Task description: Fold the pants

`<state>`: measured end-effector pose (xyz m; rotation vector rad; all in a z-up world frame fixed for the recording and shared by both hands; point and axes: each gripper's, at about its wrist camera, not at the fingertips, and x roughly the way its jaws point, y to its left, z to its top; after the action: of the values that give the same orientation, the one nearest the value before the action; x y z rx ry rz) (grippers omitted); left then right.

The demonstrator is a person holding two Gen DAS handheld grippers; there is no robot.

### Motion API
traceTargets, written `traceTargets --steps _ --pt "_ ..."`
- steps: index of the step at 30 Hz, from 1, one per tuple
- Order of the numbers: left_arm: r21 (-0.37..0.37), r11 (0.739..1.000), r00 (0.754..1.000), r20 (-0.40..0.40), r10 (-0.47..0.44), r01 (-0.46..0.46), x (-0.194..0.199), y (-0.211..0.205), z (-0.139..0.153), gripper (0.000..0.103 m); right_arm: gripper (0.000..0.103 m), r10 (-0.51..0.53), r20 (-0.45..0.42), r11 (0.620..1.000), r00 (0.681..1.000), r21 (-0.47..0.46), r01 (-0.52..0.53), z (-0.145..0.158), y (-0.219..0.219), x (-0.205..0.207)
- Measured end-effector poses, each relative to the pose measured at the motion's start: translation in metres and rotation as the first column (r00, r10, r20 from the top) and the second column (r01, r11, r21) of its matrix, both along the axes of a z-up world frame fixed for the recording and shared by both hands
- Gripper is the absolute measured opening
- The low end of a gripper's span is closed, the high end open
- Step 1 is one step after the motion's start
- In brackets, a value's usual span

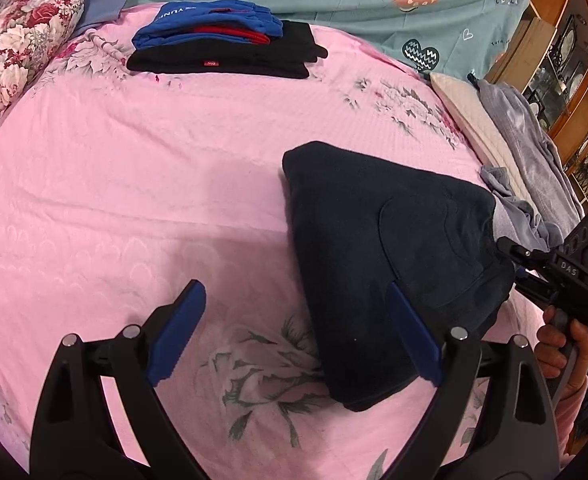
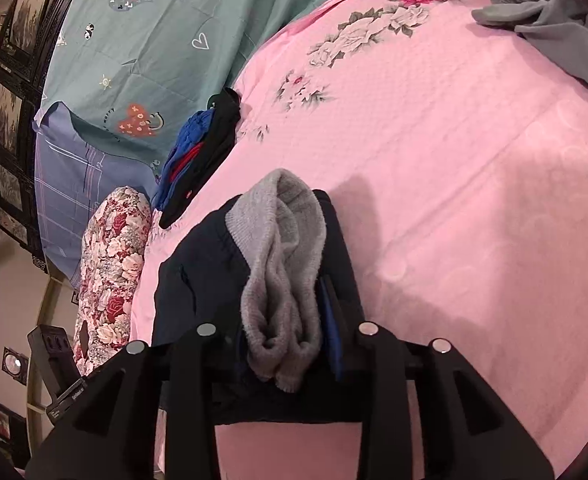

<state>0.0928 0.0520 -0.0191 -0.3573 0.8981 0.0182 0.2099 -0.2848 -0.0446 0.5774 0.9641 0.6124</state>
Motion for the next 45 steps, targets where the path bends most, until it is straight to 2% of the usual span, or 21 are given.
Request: traceTargets --steps 6,11,13,16,17,19,22,23,25,27,28,30,31,32,33,36,38,41,45 --pt "-0.029 0.999 1.0 -0.012 0.029 -0.029 -0.004 0.016 -0.006 0.093 0.038 -0.066 -0.002 0.997 0.998 -0.034 0.066 0.011 -0.013 -0.011" --pt "-0.031 0.996 0.996 -0.018 0.088 -0.089 -0.011 0.044 -0.009 0.093 0.038 -0.093 0.136 0.982 0.986 -0.153 0.113 0.045 -0.002 -0.035" --pt "-0.014 0.995 0.995 -0.017 0.097 -0.097 -0.008 0.052 -0.004 0.093 0.038 -0.018 0.228 0.977 0.974 -0.203 0.065 0.06 0.019 -0.052" --pt "0.05 0.997 0.998 0.016 0.057 -0.058 0.005 0.059 0.015 0.093 0.038 0.215 0.286 0.956 0.934 -0.256 -0.142 0.065 0.069 -0.079" --pt "0.078 0.996 0.999 0.028 0.034 -0.037 0.011 0.058 0.021 0.093 0.038 0.3 0.289 0.937 0.909 -0.271 -0.222 0.063 0.087 -0.09" --pt "0.139 0.99 0.999 0.039 -0.021 0.016 0.03 0.055 0.031 0.093 0.038 0.469 0.277 0.871 0.838 -0.303 -0.387 0.053 0.128 -0.116" --pt "0.176 0.975 0.99 0.006 -0.142 0.138 0.067 0.047 0.031 0.093 0.038 0.585 0.257 0.793 0.769 -0.38 -0.476 0.034 0.167 -0.143" --pt "0.175 0.969 0.985 -0.019 -0.174 0.175 0.081 0.043 0.027 0.093 0.038 0.597 0.243 0.778 0.764 -0.408 -0.478 0.027 0.176 -0.148" --pt "0.187 0.959 0.977 -0.055 -0.204 0.211 0.1 0.037 0.018 0.093 0.038 0.598 0.215 0.765 0.772 -0.442 -0.469 0.015 0.188 -0.151" --pt "0.189 0.951 0.969 -0.074 -0.236 0.246 0.115 0.035 0.01 0.092 0.038 0.564 0.176 0.766 0.807 -0.478 -0.431 0.004 0.197 -0.148" --pt "0.18 0.95 0.966 -0.075 -0.246 0.256 0.12 0.035 0.007 0.088 0.038 0.549 0.173 0.772 0.818 -0.48 -0.416 0.001 0.197 -0.147" --pt "0.133 0.948 0.957 -0.07 -0.281 0.288 0.128 0.036 0.005 0.07 0.038 0.524 0.179 0.79 0.833 -0.469 -0.396 -0.001 0.197 -0.145" --pt "0.108 0.947 0.953 -0.067 -0.295 0.301 0.13 0.036 0.006 0.055 0.038 0.511 0.188 0.8 0.839 -0.462 -0.384 0.001 0.197 -0.144" --pt "0.078 0.946 0.948 -0.062 -0.311 0.316 0.134 0.037 0.006 0.046 0.038 0.501 0.2 0.808 0.842 -0.456 -0.373 0.003 0.197 -0.144" --pt "0.072 0.945 0.947 -0.06 -0.317 0.32 0.135 0.037 0.007 0.043 0.038 0.497 0.209 0.813 0.842 -0.45 -0.369 0.004 0.2 -0.144" --pt "0.074 0.943 0.945 -0.052 -0.322 0.325 0.136 0.038 0.007 0.041 0.038 0.492 0.199 0.815 0.848 -0.447 -0.368 0.0 0.207 -0.141" --pt "0.034 0.942 0.942 -0.051 -0.332 0.334 0.136 0.042 0.004 0.043 0.04 0.485 0.186 0.819 0.854 -0.439 -0.37 -0.003 0.209 -0.14" --pt "-0.009 0.945 0.942 -0.074 -0.327 0.327 0.144 0.049 -0.004 0.055 0.04 0.491 0.211 0.82 0.845 -0.438 -0.368 0.003 0.211 -0.146" --pt "-0.148 0.922 0.917 -0.133 -0.376 0.357 0.158 0.055 -0.017 0.055 0.04 0.475 0.23 0.833 0.849 -0.428 -0.35 0.003 0.213 -0.145"
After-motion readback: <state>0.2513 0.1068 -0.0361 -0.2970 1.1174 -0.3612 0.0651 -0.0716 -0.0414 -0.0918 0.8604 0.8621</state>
